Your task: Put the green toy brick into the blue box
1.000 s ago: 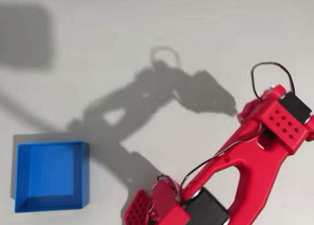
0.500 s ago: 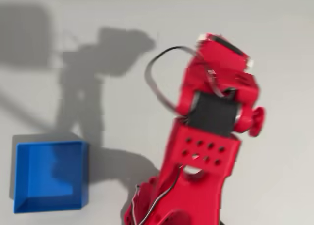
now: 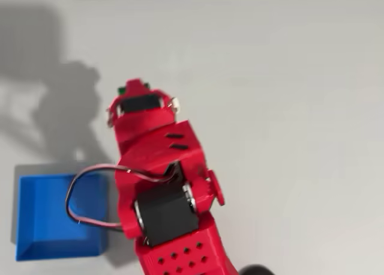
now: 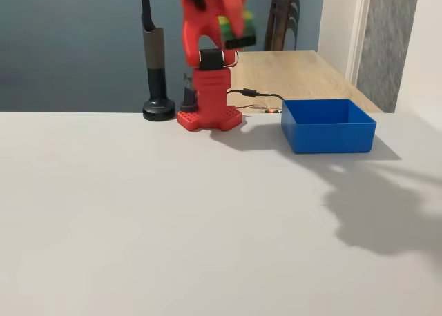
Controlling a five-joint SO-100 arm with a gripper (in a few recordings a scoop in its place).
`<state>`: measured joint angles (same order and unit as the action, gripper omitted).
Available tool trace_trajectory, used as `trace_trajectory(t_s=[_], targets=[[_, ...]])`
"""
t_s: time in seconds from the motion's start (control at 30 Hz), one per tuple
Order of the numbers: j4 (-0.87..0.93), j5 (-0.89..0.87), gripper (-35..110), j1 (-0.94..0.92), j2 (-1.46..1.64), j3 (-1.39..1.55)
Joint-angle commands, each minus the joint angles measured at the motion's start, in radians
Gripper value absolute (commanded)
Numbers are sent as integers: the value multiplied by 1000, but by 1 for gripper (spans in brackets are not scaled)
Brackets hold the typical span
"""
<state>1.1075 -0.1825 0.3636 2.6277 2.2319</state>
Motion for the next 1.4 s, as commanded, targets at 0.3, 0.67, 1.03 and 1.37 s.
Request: trace_trajectory(t_s=[0.3,0.67,1.03,1.37], targets=[[-29,71,0,431,265,281],[-64,35,0,670,267,345],[-153,107,0,723,264,469],[-175,118,21,729,264,512]])
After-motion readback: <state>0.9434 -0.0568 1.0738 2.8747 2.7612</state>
